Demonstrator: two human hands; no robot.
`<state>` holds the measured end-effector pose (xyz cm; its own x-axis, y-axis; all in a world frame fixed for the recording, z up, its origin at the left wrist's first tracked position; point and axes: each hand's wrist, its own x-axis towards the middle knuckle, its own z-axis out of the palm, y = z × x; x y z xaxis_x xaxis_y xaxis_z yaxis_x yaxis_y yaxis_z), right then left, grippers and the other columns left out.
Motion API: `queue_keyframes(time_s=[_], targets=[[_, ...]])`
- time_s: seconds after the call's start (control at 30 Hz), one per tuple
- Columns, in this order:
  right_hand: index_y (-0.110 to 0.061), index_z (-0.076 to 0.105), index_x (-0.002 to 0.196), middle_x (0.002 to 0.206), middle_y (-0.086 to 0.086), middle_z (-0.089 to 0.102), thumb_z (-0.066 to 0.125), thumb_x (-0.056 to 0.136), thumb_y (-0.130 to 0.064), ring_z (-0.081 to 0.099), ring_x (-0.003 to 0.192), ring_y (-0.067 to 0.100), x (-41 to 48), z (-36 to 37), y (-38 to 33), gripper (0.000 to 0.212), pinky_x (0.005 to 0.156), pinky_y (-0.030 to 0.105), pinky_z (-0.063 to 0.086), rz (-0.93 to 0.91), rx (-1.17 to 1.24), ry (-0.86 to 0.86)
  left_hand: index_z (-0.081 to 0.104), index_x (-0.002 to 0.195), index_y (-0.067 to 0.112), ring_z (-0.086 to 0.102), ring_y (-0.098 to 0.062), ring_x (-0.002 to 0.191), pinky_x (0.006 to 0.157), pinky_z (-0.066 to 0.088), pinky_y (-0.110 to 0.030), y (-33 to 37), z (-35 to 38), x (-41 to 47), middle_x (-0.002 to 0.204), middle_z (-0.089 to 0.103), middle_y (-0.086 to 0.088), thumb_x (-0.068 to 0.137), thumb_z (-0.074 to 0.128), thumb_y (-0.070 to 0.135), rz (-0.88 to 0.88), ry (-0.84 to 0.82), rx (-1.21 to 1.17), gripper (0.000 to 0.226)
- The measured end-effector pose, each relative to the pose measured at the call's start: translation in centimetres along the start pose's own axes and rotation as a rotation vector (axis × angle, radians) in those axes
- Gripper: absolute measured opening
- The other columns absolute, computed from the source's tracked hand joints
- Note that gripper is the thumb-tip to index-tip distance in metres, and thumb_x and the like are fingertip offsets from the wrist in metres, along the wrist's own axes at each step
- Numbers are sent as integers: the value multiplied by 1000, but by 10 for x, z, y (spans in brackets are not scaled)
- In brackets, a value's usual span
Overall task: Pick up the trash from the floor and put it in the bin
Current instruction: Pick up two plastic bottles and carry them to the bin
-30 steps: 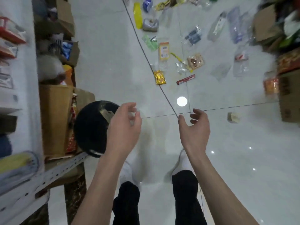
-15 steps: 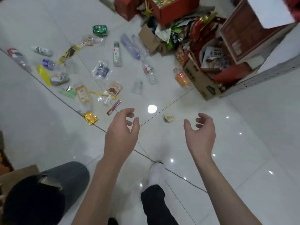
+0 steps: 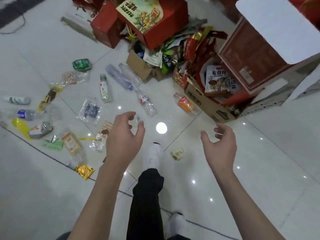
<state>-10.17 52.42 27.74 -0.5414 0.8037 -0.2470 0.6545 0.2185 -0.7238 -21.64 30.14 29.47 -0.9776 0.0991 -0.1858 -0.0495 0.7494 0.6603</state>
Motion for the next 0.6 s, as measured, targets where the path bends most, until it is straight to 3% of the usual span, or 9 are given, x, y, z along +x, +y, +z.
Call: queue_keyframes(time_s=[0.17,0.3,0.47,0.6], targets=[[-21,57,129,121,-5,60,75,87,-39,59,109,13,89,114,53,49,90,25,43,-36,1,29,55,127,29,60,-7,94,82,51,-36,-60,88,115,122,57,13,92,57,48,-1,50,-5,40],[-17,59,128,120,-2,62,76,87,-37,60,109,16,141,187,107,49,88,27,41,-26,-18,69,54,127,28,62,-15,95,78,45,-32,-110,167,179,124,57,8,89,59,54,-25,36,54,46],[-19,59,130,122,-3,59,76,87,-33,58,114,19,173,239,157,48,98,40,49,-28,-32,83,50,129,26,62,-31,94,76,37,-32,-152,251,222,124,52,-5,86,63,51,-79,-33,127,52],[-23,59,130,123,-7,57,75,88,-33,55,118,20,196,261,183,46,99,34,46,-31,-51,92,46,136,22,61,-41,96,79,44,-40,-169,299,241,133,45,-13,83,67,49,-91,-38,193,63]])
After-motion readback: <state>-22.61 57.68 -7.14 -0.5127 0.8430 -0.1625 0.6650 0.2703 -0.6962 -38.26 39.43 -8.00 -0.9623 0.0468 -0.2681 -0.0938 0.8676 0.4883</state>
